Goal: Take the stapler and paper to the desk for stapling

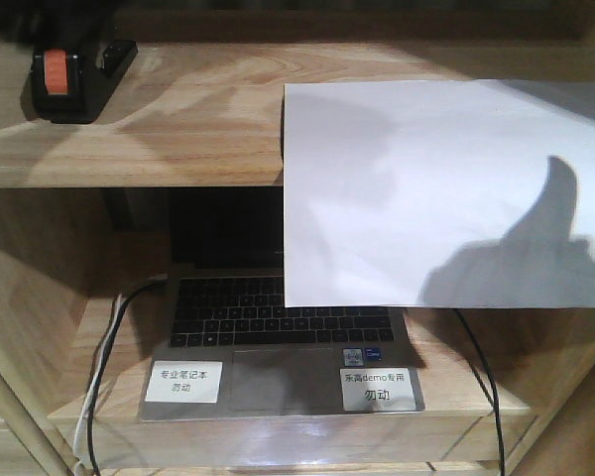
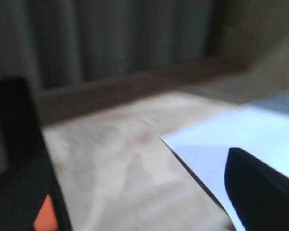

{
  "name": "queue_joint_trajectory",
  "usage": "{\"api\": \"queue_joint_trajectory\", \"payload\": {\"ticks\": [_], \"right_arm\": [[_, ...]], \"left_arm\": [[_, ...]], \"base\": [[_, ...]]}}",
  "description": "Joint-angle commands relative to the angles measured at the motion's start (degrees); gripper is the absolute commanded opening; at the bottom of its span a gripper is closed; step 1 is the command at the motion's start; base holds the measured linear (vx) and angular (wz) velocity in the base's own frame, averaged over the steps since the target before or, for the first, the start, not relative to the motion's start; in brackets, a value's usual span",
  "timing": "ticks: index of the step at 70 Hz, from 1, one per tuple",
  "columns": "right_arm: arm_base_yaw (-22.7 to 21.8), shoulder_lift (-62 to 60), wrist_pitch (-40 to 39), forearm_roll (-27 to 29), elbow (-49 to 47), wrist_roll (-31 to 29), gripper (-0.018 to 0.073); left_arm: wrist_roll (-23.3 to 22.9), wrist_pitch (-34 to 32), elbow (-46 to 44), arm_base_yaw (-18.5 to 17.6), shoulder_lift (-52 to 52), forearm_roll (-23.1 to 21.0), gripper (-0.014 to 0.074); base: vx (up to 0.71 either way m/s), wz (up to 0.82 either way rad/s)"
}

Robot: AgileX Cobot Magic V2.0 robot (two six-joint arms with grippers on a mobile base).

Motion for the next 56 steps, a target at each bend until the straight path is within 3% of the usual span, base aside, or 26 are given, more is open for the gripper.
{"api": "queue_joint_trajectory", "payload": {"ticks": [1, 11, 20, 29, 39, 56], "right_arm": [[-0.3, 0.6, -4.1, 0.0, -1.7, -0.5, 0.0356], [-0.3, 0.6, -4.1, 0.0, -1.7, -0.5, 0.0356], [-0.3, 0.6, -4.1, 0.0, -1.7, -0.5, 0.0356], [-0.3, 0.6, -4.1, 0.0, -1.7, -0.5, 0.0356], [-0.3, 0.6, -4.1, 0.0, -1.7, -0.5, 0.0356], [-0.3, 0.6, -4.0, 0.0, -1.7, -0.5, 0.0356]], "left_arm": [[-4.4, 4.0, -8.2, -0.3, 3.6, 4.6, 0.0678], [-6.8, 17.6, -17.8, -0.3, 10.3, 10.0, 0.0677], [-6.8, 23.8, -24.6, -0.1, 15.2, 13.5, 0.0669], [-6.8, 24.3, -28.8, 0.1, 18.1, 14.1, 0.0657], [-7.0, 24.4, -30.0, 3.1, 19.8, 13.7, 0.0645], [-7.7, 21.3, -30.0, 9.1, 22.5, 6.2, 0.0634]], "base": [[0.00, 0.00], [0.00, 0.00], [0.00, 0.00], [0.00, 0.00], [0.00, 0.00], [0.00, 0.00]]}}
